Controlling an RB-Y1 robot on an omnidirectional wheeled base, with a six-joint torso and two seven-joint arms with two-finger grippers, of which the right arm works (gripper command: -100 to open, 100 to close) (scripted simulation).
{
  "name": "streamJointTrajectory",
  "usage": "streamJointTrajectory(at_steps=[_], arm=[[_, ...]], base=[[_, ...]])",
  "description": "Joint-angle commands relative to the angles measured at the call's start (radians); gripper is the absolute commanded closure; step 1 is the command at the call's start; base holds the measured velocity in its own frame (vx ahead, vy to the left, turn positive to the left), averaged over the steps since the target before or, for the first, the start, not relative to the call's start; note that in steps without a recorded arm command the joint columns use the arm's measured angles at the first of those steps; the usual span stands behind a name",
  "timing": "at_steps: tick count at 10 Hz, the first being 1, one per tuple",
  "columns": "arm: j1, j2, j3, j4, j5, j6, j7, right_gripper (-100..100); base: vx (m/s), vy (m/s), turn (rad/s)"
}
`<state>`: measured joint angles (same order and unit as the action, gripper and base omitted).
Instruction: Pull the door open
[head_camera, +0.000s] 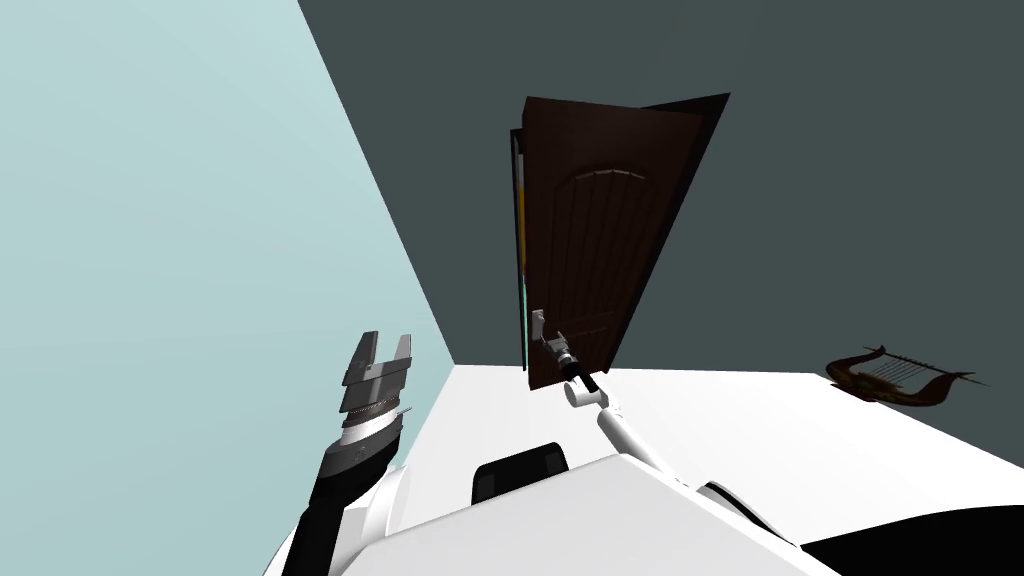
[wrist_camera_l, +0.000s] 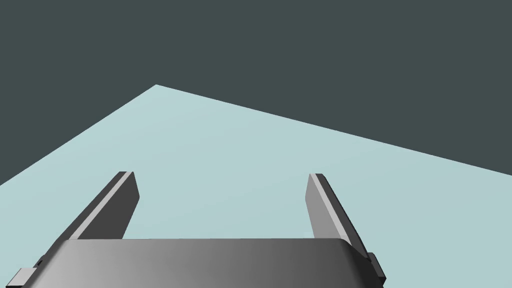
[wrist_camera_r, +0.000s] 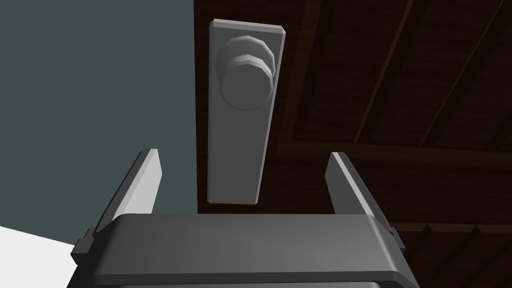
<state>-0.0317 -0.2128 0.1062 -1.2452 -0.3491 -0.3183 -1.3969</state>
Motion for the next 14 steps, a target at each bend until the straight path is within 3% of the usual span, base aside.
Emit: streamJointTrajectory(at_steps=[1,2,4,6,7,8,10,11,12,14], arm=[[-0.001,-0.002,0.004,0.001,-0.014,0.003,-0.028,-100],[-0.001,-0.002,0.003,0.001,-0.008,0.001,-0.017,-100],[-0.001,-0.052,-0.025,0.035,-0.031,-0.022,-0.054,-100],[-0.001,-0.052,-0.025,0.035,-0.031,-0.022,-0.054,-100],[0.0,-0.087,-0.045,0.059,-0.046,-0.039,-0.077,-100],[0.0,-0.098,-0.051,0.067,-0.05,-0.044,-0.085,-100],[0.0,-0.141,-0.075,0.096,-0.069,-0.065,-0.114,-100],[-0.001,-0.13,-0.067,0.089,-0.063,-0.059,-0.106,-100],[-0.001,-0.13,-0.067,0.089,-0.063,-0.059,-0.106,100],[-0.001,-0.13,-0.067,0.089,-0.063,-0.059,-0.106,100]], base=[[-0.062,-0.042,0.047],[-0.025,-0.02,0.01],[0.117,0.047,0.231],[0.12,0.04,0.011],[0.149,0.03,0.207],[0.162,0.021,0.188],[0.198,0.034,0.19],[0.107,0.005,0.029],[-0.017,-0.002,-0.031],[-0.033,-0.008,0.002]])
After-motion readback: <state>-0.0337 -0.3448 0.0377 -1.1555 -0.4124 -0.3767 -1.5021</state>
